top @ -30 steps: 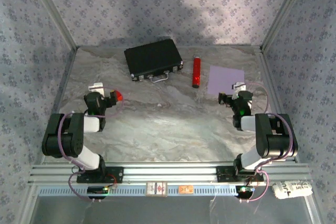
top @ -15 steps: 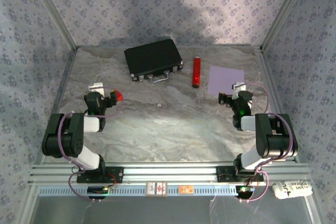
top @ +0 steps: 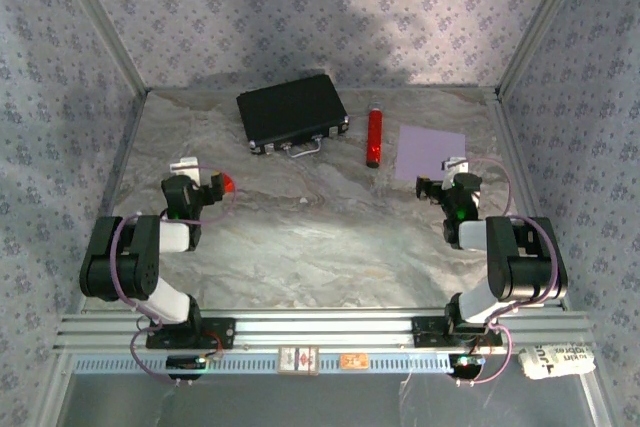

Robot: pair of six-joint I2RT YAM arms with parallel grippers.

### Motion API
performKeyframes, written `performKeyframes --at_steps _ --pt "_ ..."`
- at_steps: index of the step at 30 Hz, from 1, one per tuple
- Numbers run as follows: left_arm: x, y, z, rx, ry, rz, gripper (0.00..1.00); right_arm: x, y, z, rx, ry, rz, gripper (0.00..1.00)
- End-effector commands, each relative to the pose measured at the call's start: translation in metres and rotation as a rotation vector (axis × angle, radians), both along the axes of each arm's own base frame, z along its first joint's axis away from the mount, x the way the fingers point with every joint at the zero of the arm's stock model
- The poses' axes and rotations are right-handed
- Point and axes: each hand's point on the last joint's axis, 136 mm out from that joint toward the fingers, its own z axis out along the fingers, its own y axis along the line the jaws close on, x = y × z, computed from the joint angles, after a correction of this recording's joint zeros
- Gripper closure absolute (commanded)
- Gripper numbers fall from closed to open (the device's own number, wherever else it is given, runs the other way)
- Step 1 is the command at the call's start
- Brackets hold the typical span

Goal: Fold a paper plane with a square sheet of paper (pick it up from the middle)
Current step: Move the square sheet of paper to the center of the table.

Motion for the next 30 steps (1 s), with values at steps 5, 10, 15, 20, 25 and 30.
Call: performKeyframes --at_steps 5,10,15,20,25,30 --pt "-0.001 -0.011 0.010 0.011 -0.061 -0.055 0.00 0.006 -0.002 0.008 -0.008 -0.025 -0.011 0.01" --pt "-0.007 -0.014 0.015 0.016 -0.099 -0.073 0.00 0.003 0.005 0.010 -0.012 -0.037 0.023 0.01" --pt "-0.008 -0.015 0.024 0.017 -0.092 -0.075 0.00 0.007 0.005 0.014 -0.004 -0.013 0.032 0.01" --pt "-0.012 -0.003 0.041 -0.014 -0.025 0.012 0.00 0.015 -0.010 0.027 0.025 0.101 -0.061 0.01" --pt "-0.016 0.007 0.065 -0.135 -0.041 0.117 0.00 0.022 -0.029 0.038 0.209 0.240 -0.196 0.01" --pt "-0.022 -0.005 0.086 -0.322 -0.050 0.062 0.00 0.038 -0.012 0.030 0.457 0.401 -0.112 0.01"
